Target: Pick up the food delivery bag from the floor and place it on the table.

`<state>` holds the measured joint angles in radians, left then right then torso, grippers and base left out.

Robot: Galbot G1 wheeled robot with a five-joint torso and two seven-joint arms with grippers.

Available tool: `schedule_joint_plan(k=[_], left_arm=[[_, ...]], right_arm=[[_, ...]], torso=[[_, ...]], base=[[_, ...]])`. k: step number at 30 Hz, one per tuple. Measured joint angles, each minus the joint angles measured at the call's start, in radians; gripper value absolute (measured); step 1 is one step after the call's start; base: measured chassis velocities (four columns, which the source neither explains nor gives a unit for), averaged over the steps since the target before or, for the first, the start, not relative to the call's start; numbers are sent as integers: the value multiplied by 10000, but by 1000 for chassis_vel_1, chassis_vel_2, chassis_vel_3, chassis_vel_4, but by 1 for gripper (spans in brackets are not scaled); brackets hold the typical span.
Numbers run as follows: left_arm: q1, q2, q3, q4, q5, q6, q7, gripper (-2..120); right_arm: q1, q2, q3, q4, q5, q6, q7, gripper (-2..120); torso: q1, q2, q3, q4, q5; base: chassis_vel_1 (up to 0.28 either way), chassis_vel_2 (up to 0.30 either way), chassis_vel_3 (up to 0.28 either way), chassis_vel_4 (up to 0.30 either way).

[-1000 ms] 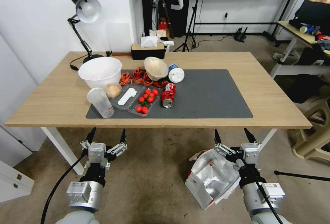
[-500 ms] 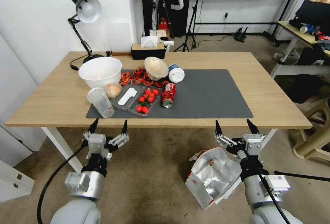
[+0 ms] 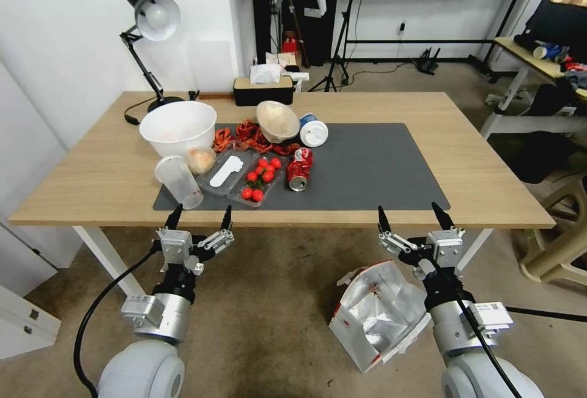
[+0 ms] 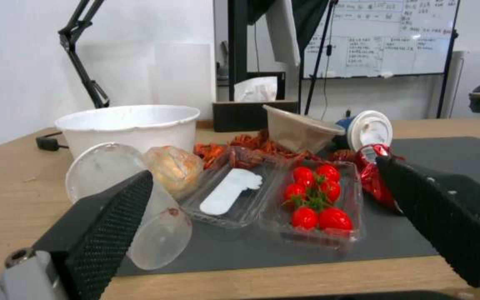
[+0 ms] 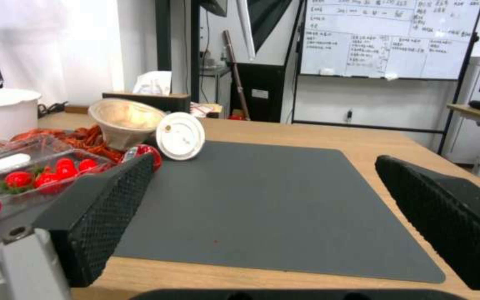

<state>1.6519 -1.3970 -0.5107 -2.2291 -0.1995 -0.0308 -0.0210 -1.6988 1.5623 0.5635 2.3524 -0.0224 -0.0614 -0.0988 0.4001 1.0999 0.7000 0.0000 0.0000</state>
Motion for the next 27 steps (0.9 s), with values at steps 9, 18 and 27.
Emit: schedule_joint_plan(k=[9, 18, 27], left_arm=[[141, -78, 127, -75, 126, 120, -37, 100], [135, -73, 168, -75, 126, 218, -169, 100], [159, -105, 204, -76, 128, 355, -208, 100]], right_arm=[[102, 89, -36, -120, 0, 37, 126, 100], [50, 124, -9, -111, 0, 48, 246, 100], [85, 233, -24, -150, -1, 35, 259, 100]], torso=[[-84, -185, -100, 0, 0], [-298, -673, -371, 0, 0], [-490, -1109, -619, 0, 0]], base=[[0, 0, 0, 0], [0, 0, 0, 0], [0, 0, 0, 0]])
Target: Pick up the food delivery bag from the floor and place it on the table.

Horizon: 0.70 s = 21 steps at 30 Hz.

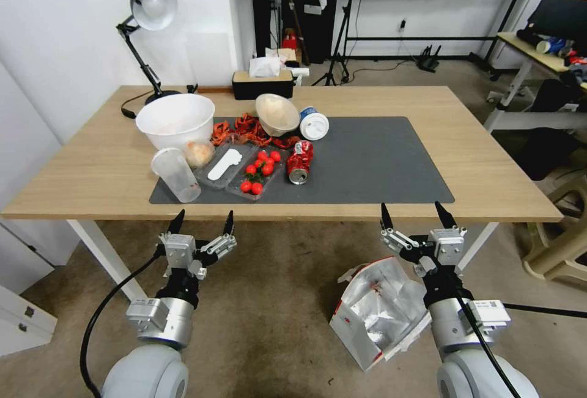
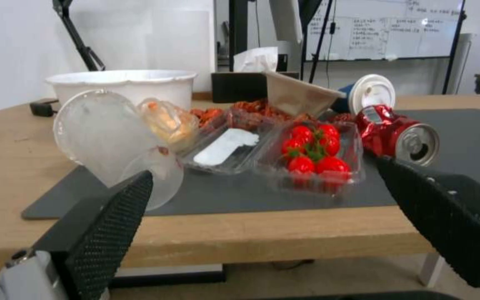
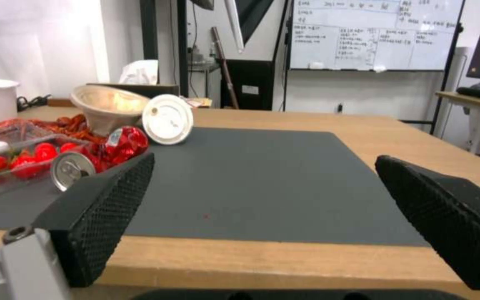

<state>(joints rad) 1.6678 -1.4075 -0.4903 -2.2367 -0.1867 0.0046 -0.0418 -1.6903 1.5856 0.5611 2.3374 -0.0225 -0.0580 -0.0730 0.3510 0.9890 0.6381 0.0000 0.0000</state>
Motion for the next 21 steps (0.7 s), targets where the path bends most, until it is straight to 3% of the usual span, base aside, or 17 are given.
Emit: schedule_joint_plan(k=[21], left_arm=[[-46, 9, -93, 221, 46, 50, 63, 100]], right_arm=[[-60, 224, -59, -283, -139, 145, -28, 100]], torso=[[-449, -1045, -593, 0, 0]], base=[[0, 0, 0, 0]])
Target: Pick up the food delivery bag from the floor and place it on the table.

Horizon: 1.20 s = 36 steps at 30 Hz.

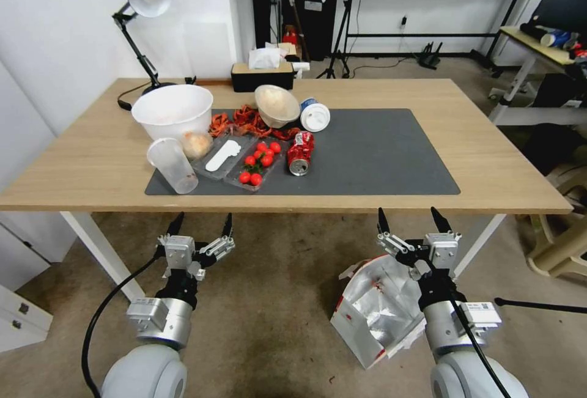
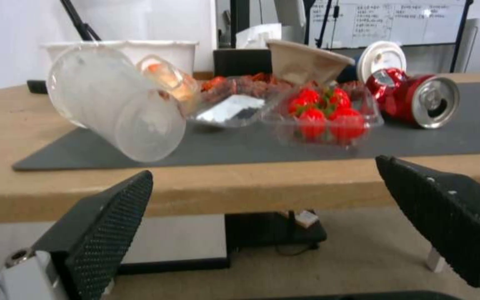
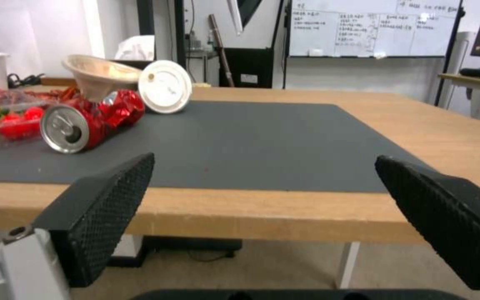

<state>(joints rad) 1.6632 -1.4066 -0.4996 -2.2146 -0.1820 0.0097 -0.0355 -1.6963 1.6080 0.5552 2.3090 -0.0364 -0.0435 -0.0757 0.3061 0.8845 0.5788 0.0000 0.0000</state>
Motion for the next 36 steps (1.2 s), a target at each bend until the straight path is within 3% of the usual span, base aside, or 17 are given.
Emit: schedule_joint_plan(k=[36], left_arm=[[-33, -193, 32, 373, 210, -7, 209, 99]], right_arm=[[-45, 0, -15, -205, -70, 72, 61, 100]], torso=[[-678, -1619, -943, 0, 1]], base=[[0, 0, 0, 0]])
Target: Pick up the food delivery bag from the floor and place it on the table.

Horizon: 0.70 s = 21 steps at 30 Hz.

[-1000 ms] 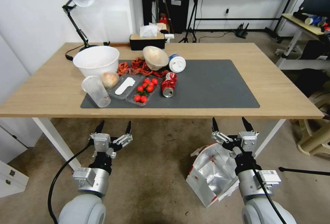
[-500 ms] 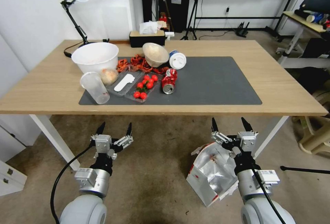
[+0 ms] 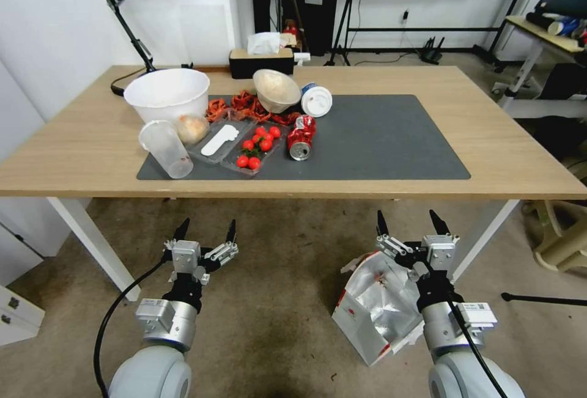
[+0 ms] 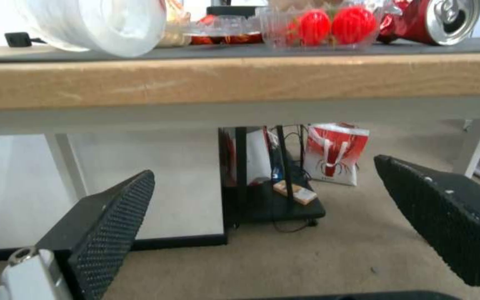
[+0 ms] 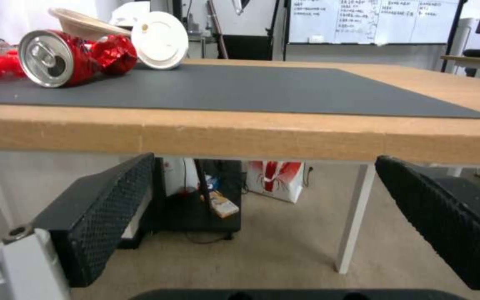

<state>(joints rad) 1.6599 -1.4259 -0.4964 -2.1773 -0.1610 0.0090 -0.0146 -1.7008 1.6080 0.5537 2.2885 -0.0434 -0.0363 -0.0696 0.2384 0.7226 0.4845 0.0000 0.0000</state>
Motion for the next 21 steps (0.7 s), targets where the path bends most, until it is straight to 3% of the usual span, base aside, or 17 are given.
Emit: schedule_joint_plan(k=[21], left_arm=[[72, -66, 48, 56, 14, -49, 110, 99]], right_arm=[[-20, 0, -20, 94, 42, 26, 72, 100]], torso=[[-370, -910, -539, 0, 0]], base=[[0, 0, 0, 0]])
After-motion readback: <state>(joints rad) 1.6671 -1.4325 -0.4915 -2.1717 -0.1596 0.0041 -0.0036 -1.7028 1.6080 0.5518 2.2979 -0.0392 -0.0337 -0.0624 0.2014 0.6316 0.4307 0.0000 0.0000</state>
